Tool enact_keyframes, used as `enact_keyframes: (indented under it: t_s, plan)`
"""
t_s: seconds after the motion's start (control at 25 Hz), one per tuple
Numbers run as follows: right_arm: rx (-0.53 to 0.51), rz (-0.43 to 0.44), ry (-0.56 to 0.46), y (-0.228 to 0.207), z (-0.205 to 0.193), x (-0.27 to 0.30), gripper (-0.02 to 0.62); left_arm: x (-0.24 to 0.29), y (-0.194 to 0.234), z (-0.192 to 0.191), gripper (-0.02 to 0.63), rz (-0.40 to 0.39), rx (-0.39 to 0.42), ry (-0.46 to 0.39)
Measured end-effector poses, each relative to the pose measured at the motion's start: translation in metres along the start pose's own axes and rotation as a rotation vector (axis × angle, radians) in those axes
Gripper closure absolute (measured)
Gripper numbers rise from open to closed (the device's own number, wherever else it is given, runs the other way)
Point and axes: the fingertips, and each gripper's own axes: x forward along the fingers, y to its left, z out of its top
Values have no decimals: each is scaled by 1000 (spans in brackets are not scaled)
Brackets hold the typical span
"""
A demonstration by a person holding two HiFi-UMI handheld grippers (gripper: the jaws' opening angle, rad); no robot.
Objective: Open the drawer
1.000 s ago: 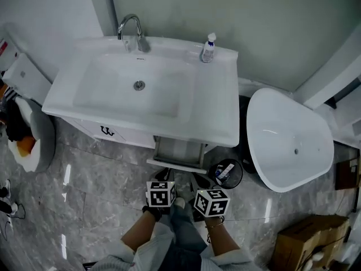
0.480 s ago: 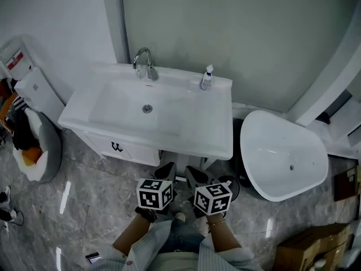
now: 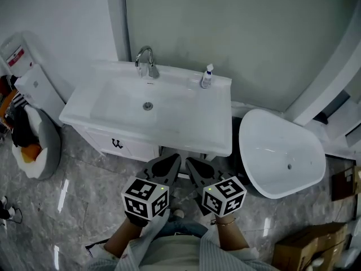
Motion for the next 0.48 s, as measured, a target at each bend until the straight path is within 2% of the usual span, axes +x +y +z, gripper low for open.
enact_keyframes:
  t_s: [0.2,0.48]
  plan:
    - [-35,23,-47,11,24,-13,589,-7,-11,14,589,-36,28,-19]
    - [-35,33,-83,18,32,-20,589,-14,-16,12,589,-49,34,-21]
